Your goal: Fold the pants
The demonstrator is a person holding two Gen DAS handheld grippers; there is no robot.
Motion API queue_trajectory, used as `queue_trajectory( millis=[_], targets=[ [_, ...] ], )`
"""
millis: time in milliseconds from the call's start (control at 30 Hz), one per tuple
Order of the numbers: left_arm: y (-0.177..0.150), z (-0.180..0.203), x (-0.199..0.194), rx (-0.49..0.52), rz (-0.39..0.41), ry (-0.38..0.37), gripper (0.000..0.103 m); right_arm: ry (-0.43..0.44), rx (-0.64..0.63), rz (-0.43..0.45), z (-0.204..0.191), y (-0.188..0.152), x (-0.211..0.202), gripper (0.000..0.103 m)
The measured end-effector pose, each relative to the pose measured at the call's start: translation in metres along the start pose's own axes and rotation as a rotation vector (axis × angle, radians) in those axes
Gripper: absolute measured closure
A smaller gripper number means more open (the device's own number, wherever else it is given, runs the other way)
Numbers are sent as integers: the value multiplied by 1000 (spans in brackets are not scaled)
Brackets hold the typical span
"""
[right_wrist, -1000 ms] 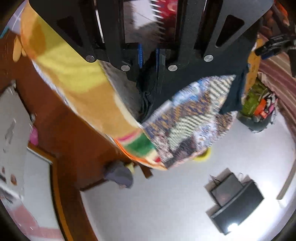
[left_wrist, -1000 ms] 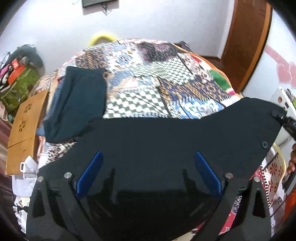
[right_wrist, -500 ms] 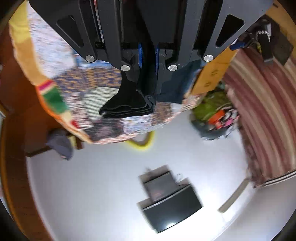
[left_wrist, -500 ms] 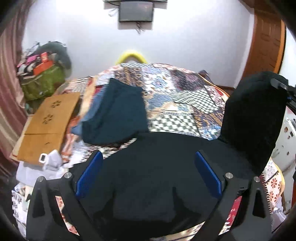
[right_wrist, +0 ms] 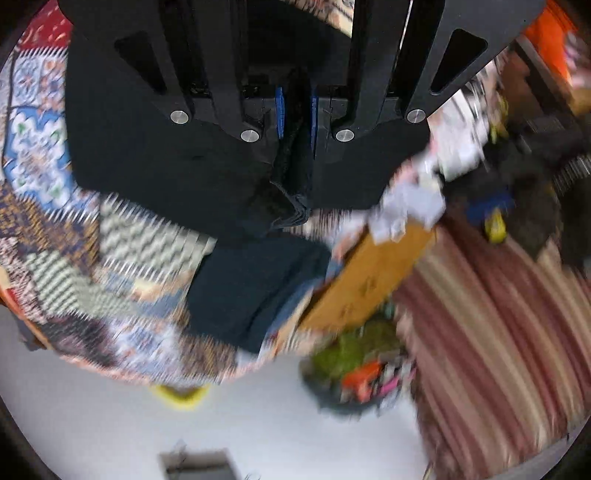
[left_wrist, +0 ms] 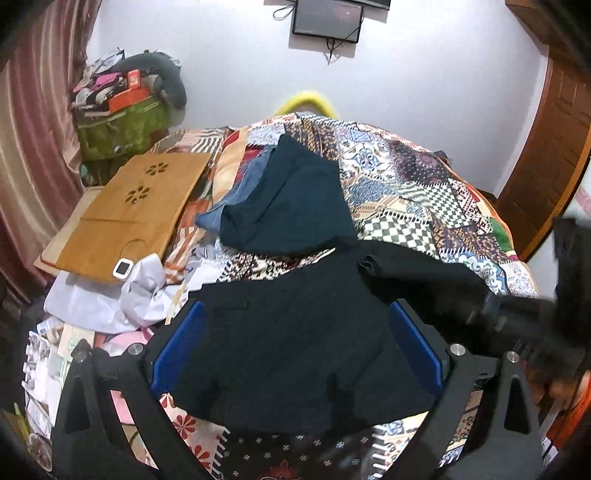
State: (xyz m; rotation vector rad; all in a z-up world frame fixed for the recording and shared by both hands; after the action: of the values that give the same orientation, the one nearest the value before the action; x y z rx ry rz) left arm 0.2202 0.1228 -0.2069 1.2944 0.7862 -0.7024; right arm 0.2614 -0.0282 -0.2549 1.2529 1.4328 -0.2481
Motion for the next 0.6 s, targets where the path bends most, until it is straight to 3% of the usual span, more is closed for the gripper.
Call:
queue_trajectory(
  millis=[167,267,433,600],
  targets=[
    [-5,5,6,6,-21,-3,3,-36,-68,-97,-8,-24,16,84],
    [-5,13,4,25,-24,-14,3,-10,-72,-99,-6,-24,0,66],
    [6,34,-2,69,-6,-29,3,-41,-112,-2,2,-20,-50,55],
    [26,66,-4,134,21,-47,3,-105,-82,100,30,-4,-93,52]
  ],
)
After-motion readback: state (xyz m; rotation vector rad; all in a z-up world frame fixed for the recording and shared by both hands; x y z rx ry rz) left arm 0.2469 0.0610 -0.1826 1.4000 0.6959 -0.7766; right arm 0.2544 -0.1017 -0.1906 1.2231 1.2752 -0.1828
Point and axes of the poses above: each gripper's, at about its wrist camera, not at the fingertips, and x roughly the way its jaws point, z to its right, y to its top, the point moved 7 cm from there along x, roughly the way its jaws point, and after that the axes turned 10 degrees about -z, right-handed, at the moved point
